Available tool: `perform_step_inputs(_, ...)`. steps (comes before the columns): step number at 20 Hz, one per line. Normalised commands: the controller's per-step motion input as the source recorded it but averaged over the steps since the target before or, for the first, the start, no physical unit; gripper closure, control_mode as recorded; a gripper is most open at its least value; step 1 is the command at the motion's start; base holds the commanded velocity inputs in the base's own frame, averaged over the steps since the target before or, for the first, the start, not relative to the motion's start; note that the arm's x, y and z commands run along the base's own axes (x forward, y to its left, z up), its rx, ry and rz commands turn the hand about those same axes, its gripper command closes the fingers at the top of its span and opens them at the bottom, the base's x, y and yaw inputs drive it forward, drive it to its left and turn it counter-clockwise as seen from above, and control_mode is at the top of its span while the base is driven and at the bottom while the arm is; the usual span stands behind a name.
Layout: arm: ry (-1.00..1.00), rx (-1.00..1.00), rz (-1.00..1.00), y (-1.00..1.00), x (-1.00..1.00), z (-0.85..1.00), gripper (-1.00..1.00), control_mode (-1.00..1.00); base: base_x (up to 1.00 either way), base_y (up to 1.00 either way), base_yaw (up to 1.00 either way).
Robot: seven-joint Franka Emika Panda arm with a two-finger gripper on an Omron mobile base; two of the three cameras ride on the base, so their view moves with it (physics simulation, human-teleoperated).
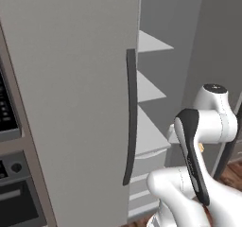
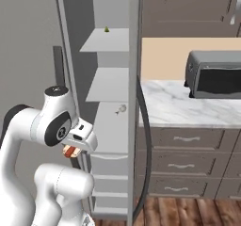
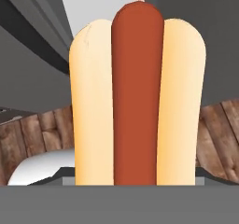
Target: Store the hot dog in the freezer for long-term storage. Close the freezer door after placing the cooked food.
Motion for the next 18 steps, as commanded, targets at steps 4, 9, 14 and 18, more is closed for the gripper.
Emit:
perform_step_inputs(4,0.00,0.00,0.00,0.00,0.00,0.00,1.00,1.00,0.44,0.00,-0.03)
perform_step_inputs(9,0.00,0.00,0.00,0.00,0.00,0.00,1.00,1.00,0.48,-0.02,-0.01)
perform_step_inputs(14,0.00,0.00,0.00,0.00,0.00,0.00,1.00,1.00,0.43,-0.24,0.00)
perform_step_inputs(18,0.00,0.00,0.00,0.00,0.00,0.00,1.00,1.00,0.08,-0.03,0.01)
